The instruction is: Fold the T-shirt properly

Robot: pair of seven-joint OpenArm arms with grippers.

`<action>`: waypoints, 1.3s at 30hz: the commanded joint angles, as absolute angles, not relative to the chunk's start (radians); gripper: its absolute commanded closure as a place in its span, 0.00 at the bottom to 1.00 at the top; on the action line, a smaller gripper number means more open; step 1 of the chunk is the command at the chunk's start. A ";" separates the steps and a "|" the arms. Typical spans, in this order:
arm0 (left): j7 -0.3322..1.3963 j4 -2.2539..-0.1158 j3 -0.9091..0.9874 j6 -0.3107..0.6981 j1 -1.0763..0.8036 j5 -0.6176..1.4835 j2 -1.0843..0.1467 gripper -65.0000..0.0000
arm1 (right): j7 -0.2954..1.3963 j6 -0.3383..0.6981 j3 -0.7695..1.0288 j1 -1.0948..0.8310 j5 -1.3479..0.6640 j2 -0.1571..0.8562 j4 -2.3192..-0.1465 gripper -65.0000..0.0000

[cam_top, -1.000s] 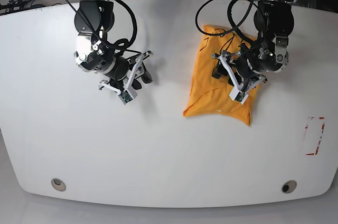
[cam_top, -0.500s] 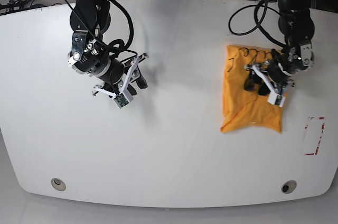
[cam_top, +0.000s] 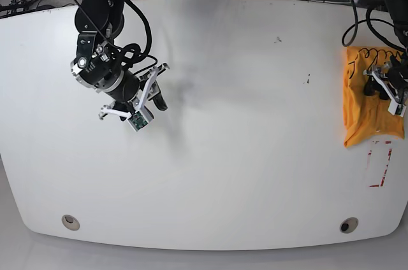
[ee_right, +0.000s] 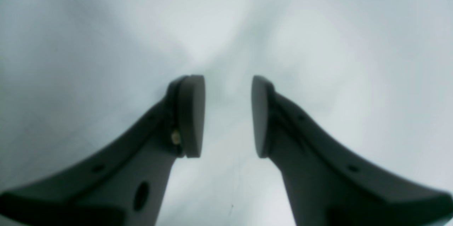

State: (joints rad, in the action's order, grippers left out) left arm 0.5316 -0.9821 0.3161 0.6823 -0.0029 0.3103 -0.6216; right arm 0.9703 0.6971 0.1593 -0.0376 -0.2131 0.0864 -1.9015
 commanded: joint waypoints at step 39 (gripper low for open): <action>0.091 -1.741 0.432 0.343 -0.331 -0.028 -0.150 0.52 | 0.074 0.618 0.348 -0.295 0.031 0.170 -1.678 0.68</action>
State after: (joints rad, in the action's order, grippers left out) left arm 0.1585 -1.7222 0.4355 0.3641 -0.3290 -0.0345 -0.1486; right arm 0.1268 0.6498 0.3340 -0.2890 0.0479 0.1589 -1.6783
